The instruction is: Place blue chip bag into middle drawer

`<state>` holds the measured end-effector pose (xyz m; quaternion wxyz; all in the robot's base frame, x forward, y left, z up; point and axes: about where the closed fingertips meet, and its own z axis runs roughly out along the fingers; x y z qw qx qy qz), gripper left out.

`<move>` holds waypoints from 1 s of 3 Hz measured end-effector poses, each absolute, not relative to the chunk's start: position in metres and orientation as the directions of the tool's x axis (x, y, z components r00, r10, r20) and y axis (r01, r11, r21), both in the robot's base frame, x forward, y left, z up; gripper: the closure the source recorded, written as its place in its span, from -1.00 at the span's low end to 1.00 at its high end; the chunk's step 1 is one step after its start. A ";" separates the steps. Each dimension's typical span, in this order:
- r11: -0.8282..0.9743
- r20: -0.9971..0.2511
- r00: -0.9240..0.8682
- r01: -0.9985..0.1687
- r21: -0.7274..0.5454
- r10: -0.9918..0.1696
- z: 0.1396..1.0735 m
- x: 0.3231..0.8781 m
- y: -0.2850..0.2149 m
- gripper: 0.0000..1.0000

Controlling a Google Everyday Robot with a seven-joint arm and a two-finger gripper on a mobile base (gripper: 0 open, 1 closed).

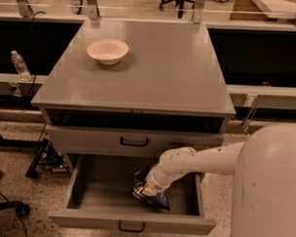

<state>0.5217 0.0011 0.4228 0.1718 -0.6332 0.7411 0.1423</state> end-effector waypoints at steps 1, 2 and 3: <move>0.179 -0.401 -0.159 -0.984 -0.012 -0.902 0.418 0.529 0.002 0.63; 0.185 -0.394 -0.166 -0.983 -0.009 -0.904 0.417 0.530 0.002 0.19; 0.183 -0.394 -0.165 -0.983 -0.007 -0.904 0.416 0.529 0.003 -0.30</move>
Offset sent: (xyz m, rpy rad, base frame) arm 0.0079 0.0005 -0.0046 -0.0394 0.0010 -0.0234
